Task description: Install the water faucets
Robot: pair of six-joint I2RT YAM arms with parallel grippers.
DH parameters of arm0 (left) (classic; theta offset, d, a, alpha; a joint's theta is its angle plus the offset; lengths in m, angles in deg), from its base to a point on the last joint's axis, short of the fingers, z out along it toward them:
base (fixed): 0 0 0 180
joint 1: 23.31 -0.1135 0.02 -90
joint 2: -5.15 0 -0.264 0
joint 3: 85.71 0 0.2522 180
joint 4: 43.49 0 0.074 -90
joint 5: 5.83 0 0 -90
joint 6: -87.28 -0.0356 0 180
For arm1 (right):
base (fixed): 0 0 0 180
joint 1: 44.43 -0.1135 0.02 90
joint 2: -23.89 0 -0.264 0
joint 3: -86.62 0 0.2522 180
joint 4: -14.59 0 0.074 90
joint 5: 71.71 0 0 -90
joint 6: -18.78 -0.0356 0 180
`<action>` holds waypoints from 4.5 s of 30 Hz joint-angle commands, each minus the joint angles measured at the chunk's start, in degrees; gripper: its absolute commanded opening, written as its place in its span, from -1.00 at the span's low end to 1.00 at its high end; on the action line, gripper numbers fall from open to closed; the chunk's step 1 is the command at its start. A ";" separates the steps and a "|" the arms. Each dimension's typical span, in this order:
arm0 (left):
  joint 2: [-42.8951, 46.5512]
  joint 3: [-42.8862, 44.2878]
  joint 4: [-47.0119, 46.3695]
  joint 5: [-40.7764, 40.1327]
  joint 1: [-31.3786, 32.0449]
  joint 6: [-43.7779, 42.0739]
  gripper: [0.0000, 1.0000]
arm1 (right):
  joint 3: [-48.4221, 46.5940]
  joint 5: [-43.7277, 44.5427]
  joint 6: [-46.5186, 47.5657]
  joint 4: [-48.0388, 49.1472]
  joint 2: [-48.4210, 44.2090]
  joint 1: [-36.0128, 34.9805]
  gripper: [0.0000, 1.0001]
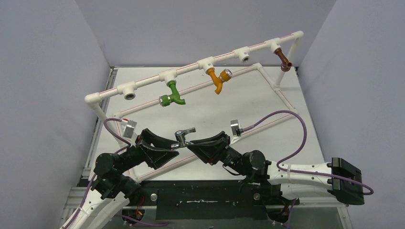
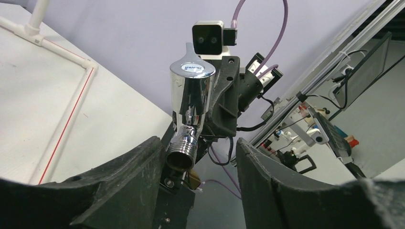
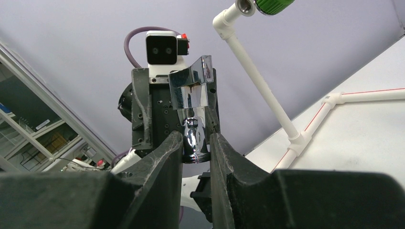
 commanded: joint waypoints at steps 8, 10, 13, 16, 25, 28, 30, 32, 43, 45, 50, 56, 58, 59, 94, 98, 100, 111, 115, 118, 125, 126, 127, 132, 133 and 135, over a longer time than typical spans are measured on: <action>-0.24 1.03 -3.83 -0.95 -0.02 -0.50 -0.04 | -3.19 1.88 -0.51 9.25 1.89 -1.22 -1.00; -0.31 1.03 -3.21 -1.08 0.00 -0.87 -0.10 | -3.00 1.99 -0.62 9.28 1.91 -1.22 -1.00; -0.36 0.74 -2.93 -1.31 0.03 -1.06 -0.26 | -2.85 1.87 -0.65 9.53 2.06 -1.44 -1.00; -0.55 0.59 -3.08 -1.52 0.01 -1.12 -0.52 | -2.82 1.64 -0.60 9.29 2.41 -1.51 -1.00; -1.67 1.03 -2.64 -0.88 0.02 -1.05 -1.00 | -1.62 0.42 -1.13 8.29 2.04 -1.57 -1.00; -1.61 0.94 -2.67 -0.42 0.02 -0.67 -1.00 | -1.53 -0.80 -0.26 5.60 0.89 -1.53 -0.67; -1.40 0.86 -2.80 0.02 -0.02 -0.48 -1.00 | -1.22 -1.41 0.03 2.95 -0.54 -1.42 -0.37; -1.23 0.85 -2.77 0.70 0.02 -0.30 -1.00 | -0.34 -1.94 0.43 0.46 -2.43 -0.93 -0.15; -0.40 0.25 -2.18 3.72 0.03 -0.63 -1.00 | -0.83 -17.36 2.68 -23.50 -14.41 8.60 0.62; -0.43 0.16 -2.23 4.28 -0.02 -0.85 -1.00 | -1.28 -20.30 3.67 -26.31 -15.08 9.33 0.67; -0.87 0.39 -0.55 5.90 0.03 -2.30 -1.00 | -6.55 -26.54 7.56 -35.56 -13.41 9.73 0.64; -1.23 0.20 1.05 6.10 0.03 -3.70 -1.00 | -9.59 -33.39 7.92 -36.05 -10.83 9.68 0.43; -1.64 0.08 0.47 6.61 0.03 -3.65 -1.00 | -10.26 -33.40 7.67 -36.10 -10.43 9.68 0.39; -1.87 0.02 0.18 6.81 -0.01 -3.63 -1.00 | -10.54 -33.20 7.58 -36.44 -10.28 9.68 0.38; -3.52 -2.72 -6.60 8.58 -0.02 0.17 -1.00 | -11.11 -29.17 5.26 -29.81 -7.14 9.68 -0.28; -3.53 -2.75 -6.62 8.65 0.03 0.19 -1.00 | -11.32 -28.94 5.46 -30.06 -6.93 9.69 -0.29; -3.52 -2.67 -6.59 8.55 0.03 0.15 -1.00 | -11.42 -29.18 5.54 -30.24 -6.72 9.73 -0.35; -4.13 -2.70 -6.65 8.67 0.03 0.15 -1.00 | -11.57 -28.53 5.81 -31.46 -6.88 9.70 -1.00; -4.56 -2.83 -6.52 8.76 0.02 0.06 -1.00 | -11.84 -28.24 6.24 -32.13 -6.88 9.61 -1.00; -4.74 -2.83 -6.22 8.75 0.03 -0.07 -1.00 | -12.20 -27.72 6.94 -33.21 -6.94 9.66 -1.00; -5.39 -1.59 -4.25 8.59 0.03 -1.39 -0.71 | -13.54 -26.04 8.97 -37.23 -7.57 9.68 -1.00; -5.51 -1.41 -3.91 8.60 0.03 -1.61 -0.64 | -13.65 -25.75 9.16 -37.63 -7.70 9.68 -1.00; -5.61 -1.30 -3.74 8.52 0.03 -1.76 -0.54 | -13.82 -25.58 9.30 -38.00 -7.75 9.64 -1.00; -5.47 -0.97 -2.95 7.79 0.03 -2.44 -0.02 | -13.88 -24.71 9.68 -38.74 -8.72 9.59 -1.00; -5.33 -0.79 -2.39 7.41 0.01 -2.73 0.09 | -13.80 -24.52 9.72 -38.95 -8.97 9.57 -1.00; -5.03 -0.41 -0.88 6.66 0.02 -3.58 0.22 | -13.88 -24.17 9.84 -39.41 -9.50 9.55 -1.00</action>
